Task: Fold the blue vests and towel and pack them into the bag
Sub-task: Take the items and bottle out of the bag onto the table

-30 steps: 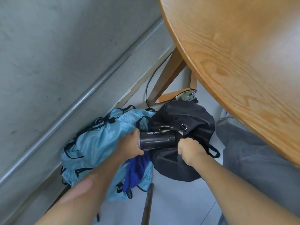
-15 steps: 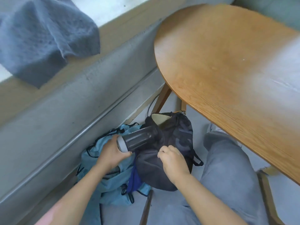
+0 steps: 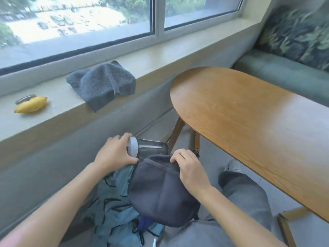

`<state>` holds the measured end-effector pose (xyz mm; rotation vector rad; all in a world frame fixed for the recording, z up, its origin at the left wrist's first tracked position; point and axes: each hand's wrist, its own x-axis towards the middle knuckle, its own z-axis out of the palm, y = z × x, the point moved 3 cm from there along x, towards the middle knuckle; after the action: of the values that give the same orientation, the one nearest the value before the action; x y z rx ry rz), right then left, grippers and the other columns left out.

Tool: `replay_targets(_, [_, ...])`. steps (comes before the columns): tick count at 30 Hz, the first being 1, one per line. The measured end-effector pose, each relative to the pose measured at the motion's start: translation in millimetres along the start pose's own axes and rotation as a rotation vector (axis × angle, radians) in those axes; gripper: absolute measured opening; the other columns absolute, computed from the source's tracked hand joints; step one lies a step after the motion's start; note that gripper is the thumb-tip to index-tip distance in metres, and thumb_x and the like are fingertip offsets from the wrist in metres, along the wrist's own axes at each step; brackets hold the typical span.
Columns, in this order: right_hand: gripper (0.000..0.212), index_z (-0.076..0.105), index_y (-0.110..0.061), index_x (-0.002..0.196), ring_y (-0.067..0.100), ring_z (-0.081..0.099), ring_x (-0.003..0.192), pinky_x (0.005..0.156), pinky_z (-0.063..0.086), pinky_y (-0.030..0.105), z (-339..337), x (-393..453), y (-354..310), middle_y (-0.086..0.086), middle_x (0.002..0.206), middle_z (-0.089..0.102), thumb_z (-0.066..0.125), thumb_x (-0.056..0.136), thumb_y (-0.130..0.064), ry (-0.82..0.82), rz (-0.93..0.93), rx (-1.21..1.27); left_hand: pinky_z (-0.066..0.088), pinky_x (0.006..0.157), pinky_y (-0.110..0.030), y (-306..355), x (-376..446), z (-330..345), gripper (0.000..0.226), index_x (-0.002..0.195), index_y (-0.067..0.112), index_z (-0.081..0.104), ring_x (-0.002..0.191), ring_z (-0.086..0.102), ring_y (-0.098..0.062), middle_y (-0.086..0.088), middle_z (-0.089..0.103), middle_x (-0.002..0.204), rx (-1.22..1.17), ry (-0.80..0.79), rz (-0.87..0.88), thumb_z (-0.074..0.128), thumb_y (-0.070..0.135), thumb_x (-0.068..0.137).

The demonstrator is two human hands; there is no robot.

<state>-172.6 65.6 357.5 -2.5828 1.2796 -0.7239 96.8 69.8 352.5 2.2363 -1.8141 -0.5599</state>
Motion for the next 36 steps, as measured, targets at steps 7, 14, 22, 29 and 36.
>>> replay_targets(7, [0.043, 0.07, -0.008, 0.089, 0.022, 0.06, 0.088, 0.084, 0.05, 0.029, -89.4, 3.2, -71.1, 0.005, 0.1, 0.067, 0.03, 0.105, 0.0, 0.256, -0.412, -0.073, 0.051, 0.089, -0.043, 46.4, -19.5, -125.3, 0.099, 0.142, 0.042, 0.037, 0.109, 0.043, -0.019, 0.012, 0.05, 0.099, 0.16, 0.148, 0.209, 0.078, 0.069, 0.057])
replay_targets(14, [0.022, 0.07, -0.007, 0.089, 0.027, 0.061, 0.095, 0.091, 0.051, 0.033, -180.0, 13.1, -89.0, 0.009, 0.103, 0.069, 0.054, 0.102, -0.001, 0.431, -0.652, -0.255, 0.052, 0.092, -0.048, 94.9, -35.8, -236.9, 0.102, 0.147, 0.042, 0.032, 0.124, 0.046, -0.025, 0.003, 0.056, 0.128, 0.24, 0.279, 0.331, 0.077, 0.072, 0.061])
replay_targets(22, [0.029, 0.073, -0.003, 0.092, 0.029, 0.061, 0.096, 0.091, 0.048, 0.036, -309.2, 53.6, -63.2, 0.013, 0.106, 0.069, 0.047, 0.106, -0.002, 0.574, -0.629, -0.471, 0.049, 0.089, -0.043, 161.4, -48.3, -305.3, 0.102, 0.148, 0.039, 0.032, 0.119, 0.044, -0.023, 0.003, 0.054, 0.115, 0.309, 0.399, 0.441, 0.08, 0.071, 0.064])
replay_targets(29, [0.036, 0.073, 0.0, 0.096, 0.036, 0.065, 0.091, 0.088, 0.052, 0.044, -407.0, 58.2, -16.3, 0.016, 0.106, 0.069, 0.04, 0.108, -0.003, 0.665, -0.575, -0.731, 0.044, 0.078, -0.037, 231.8, -37.1, -326.2, 0.1, 0.146, 0.04, 0.032, 0.121, 0.045, -0.023, 0.003, 0.055, 0.119, 0.304, 0.476, 0.509, 0.08, 0.069, 0.064])
replay_targets(36, [0.027, 0.073, -0.001, 0.104, 0.036, 0.062, 0.102, 0.095, 0.048, 0.043, -434.2, 34.6, 79.3, 0.015, 0.115, 0.068, 0.048, 0.105, -0.009, 0.586, -0.393, -0.866, 0.052, 0.083, -0.044, 302.8, -13.3, -313.3, 0.1, 0.148, 0.037, 0.032, 0.13, 0.04, -0.027, -0.001, 0.052, 0.134, 0.336, 0.553, 0.573, 0.078, 0.068, 0.065])
